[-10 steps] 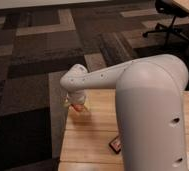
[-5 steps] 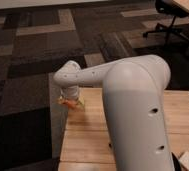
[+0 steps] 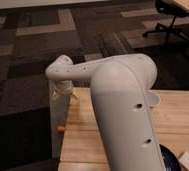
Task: Drag the pepper across the table
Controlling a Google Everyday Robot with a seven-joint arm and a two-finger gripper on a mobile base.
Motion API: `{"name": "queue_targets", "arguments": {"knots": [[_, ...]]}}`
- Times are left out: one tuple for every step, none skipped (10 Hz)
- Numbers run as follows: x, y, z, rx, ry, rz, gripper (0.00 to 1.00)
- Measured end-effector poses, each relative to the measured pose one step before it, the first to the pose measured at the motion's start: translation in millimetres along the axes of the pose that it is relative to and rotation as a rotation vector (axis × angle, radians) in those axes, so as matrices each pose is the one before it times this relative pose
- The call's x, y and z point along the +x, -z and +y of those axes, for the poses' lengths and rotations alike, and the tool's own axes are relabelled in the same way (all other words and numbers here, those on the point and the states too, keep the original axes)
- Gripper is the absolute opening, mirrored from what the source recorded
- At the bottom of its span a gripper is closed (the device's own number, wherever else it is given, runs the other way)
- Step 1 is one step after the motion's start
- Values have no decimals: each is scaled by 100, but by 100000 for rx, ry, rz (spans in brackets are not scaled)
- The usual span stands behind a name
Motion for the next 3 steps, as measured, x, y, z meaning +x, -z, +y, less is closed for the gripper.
{"name": "queue_targets", "arguments": {"knots": [[-76,93,-297,81,-77,-7,74],[44,-4,106,-110,84,92,74],[43,0,168,-131,181,77,74]]}}
